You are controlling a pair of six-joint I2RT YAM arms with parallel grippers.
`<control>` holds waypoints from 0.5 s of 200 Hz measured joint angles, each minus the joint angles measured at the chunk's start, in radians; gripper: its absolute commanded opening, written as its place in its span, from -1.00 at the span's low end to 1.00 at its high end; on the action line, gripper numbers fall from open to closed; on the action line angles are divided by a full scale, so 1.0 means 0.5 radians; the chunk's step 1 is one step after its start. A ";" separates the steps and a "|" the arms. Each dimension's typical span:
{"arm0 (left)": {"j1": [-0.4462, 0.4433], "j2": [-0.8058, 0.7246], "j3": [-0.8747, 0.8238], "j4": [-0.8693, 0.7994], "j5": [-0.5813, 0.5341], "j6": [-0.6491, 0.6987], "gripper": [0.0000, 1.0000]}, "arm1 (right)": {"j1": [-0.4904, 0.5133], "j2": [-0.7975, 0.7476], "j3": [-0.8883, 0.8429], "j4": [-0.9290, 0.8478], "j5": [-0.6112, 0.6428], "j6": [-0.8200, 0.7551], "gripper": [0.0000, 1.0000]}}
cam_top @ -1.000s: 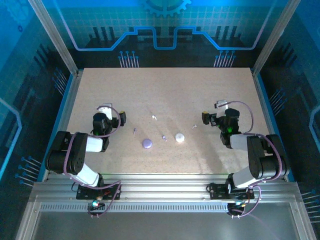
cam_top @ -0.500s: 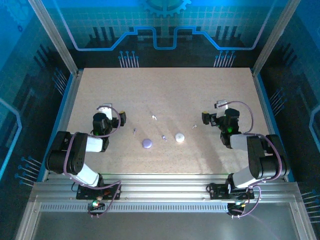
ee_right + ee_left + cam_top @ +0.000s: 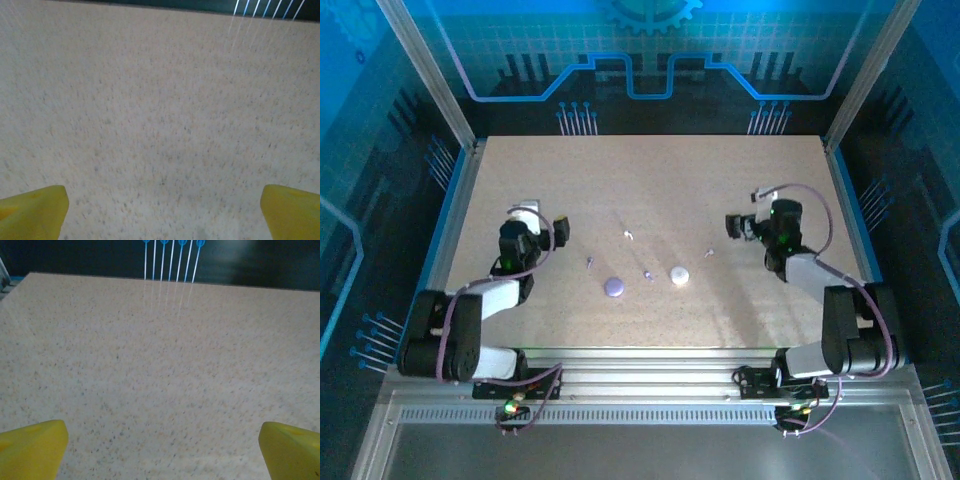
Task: Insert the wireless bluetooth earbuds into the charging case
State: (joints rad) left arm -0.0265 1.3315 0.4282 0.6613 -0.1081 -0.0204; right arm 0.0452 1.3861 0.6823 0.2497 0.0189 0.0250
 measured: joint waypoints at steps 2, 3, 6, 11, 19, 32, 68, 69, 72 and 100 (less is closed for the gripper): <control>-0.003 -0.023 0.022 -0.041 0.000 -0.008 0.94 | 0.001 -0.005 0.029 -0.046 0.001 0.004 0.99; -0.004 -0.030 0.030 -0.055 0.000 -0.009 0.94 | 0.001 -0.011 0.062 -0.093 0.002 0.010 0.99; -0.006 -0.058 0.060 -0.105 0.000 -0.012 0.94 | 0.002 -0.021 0.121 -0.172 0.003 0.020 0.99; -0.012 -0.102 0.126 -0.205 0.000 -0.029 0.93 | 0.005 -0.031 0.214 -0.297 0.006 0.034 0.99; -0.025 -0.160 0.239 -0.360 -0.001 -0.061 0.93 | 0.018 -0.042 0.363 -0.485 0.011 0.058 0.99; -0.061 -0.220 0.426 -0.606 -0.018 -0.116 0.90 | 0.064 -0.058 0.578 -0.790 0.025 0.103 0.99; -0.186 -0.276 0.739 -1.163 -0.015 -0.284 0.84 | 0.402 -0.047 0.907 -1.576 0.118 0.230 0.99; -0.191 -0.276 0.742 -1.178 -0.014 -0.294 0.84 | 0.411 -0.043 0.914 -1.598 0.120 0.235 0.99; -0.201 -0.276 0.748 -1.216 -0.014 -0.314 0.83 | 0.452 -0.033 0.936 -1.665 0.127 0.248 0.99; -0.276 -0.253 0.746 -1.518 -0.012 -0.483 0.80 | 0.723 0.154 1.109 -2.123 0.124 0.346 0.97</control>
State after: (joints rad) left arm -0.1646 1.2049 0.8013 -0.0978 -0.1143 -0.2619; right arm 0.4068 1.4631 1.2366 -0.8116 0.0807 0.1978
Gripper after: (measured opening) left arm 0.907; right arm 0.997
